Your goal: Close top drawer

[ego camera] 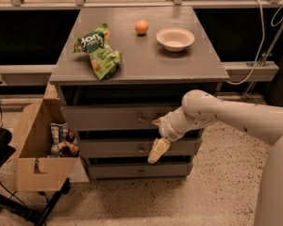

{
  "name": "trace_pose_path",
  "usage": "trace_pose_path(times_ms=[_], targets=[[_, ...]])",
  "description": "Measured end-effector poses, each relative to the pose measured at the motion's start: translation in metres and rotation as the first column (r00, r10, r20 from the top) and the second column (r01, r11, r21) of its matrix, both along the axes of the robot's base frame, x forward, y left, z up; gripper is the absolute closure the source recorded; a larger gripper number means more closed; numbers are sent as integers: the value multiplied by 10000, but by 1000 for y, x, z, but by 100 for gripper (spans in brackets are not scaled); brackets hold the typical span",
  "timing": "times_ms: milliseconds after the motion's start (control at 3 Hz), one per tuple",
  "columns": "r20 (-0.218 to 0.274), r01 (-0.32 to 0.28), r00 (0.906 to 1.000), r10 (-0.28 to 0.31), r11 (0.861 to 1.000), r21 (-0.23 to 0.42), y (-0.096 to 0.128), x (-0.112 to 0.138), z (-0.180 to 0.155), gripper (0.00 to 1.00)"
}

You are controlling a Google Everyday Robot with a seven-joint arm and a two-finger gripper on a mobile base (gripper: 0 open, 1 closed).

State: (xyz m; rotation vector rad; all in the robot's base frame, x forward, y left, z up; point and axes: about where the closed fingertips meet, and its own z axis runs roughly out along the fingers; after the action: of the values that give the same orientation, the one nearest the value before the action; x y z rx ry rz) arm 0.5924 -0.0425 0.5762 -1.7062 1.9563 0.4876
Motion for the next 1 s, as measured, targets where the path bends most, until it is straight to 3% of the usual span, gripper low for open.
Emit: trace_pose_path(times_ms=[333,667,1000], targets=[[0,-1,10000,1,10000,0,0,0,0,0],[-26,-28,10000,28,10000,4,1,-1,-1,17],[-74,-384,9992,382,9990,-247,-3,-25,7,40]])
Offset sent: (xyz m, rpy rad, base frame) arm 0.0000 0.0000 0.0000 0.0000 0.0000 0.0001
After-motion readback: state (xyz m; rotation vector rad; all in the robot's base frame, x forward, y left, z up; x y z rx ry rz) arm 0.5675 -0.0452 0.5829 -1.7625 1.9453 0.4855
